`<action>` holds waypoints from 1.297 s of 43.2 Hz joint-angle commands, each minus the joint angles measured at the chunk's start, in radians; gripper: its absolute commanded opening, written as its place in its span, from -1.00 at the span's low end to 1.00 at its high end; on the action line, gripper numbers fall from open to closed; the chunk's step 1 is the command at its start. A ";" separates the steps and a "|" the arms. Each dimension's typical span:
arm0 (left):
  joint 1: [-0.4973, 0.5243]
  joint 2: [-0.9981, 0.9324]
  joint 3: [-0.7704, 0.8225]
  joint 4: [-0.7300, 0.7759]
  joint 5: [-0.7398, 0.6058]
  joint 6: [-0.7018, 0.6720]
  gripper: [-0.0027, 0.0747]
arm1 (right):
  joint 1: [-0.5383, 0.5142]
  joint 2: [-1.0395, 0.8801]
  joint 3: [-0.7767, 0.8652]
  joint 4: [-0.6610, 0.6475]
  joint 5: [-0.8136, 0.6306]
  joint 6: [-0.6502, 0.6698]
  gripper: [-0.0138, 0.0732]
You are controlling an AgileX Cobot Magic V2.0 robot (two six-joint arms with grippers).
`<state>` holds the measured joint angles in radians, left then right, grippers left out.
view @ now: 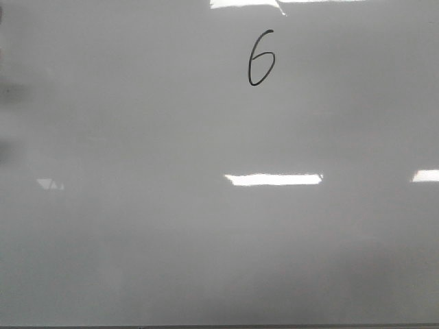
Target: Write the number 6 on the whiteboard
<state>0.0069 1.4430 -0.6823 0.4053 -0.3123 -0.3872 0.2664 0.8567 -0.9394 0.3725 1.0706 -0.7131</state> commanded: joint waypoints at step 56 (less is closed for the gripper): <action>-0.234 -0.639 -0.254 -0.431 1.179 0.496 0.11 | -0.008 -0.201 -0.029 -0.251 0.065 0.587 0.65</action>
<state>-0.2021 0.8437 -0.9006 0.0880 0.8857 0.0272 0.2664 0.6722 -0.9394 0.1248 1.1849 -0.1267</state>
